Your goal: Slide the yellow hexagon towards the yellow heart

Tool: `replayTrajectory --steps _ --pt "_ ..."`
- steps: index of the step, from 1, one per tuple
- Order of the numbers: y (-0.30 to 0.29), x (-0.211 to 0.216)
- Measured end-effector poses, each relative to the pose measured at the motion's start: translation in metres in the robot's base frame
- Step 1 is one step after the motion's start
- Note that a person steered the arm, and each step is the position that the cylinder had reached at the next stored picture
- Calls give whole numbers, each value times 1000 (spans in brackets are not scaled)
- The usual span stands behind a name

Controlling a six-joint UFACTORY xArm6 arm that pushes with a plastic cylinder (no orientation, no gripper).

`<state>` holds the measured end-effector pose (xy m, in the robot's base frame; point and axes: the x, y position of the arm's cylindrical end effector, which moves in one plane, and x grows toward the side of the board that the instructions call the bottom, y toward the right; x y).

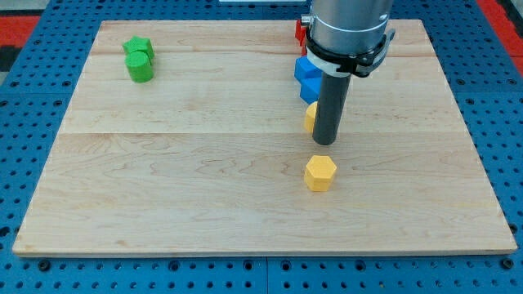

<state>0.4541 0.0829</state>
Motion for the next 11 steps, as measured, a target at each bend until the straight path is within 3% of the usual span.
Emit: replayTrajectory --steps 1,3,4,5,6,9,11 --pt "-4 -1" --pt "-107 27" --pt "-102 70" --pt "-58 92" --pt "-23 92" --pt "10 92" --pt "-7 67"
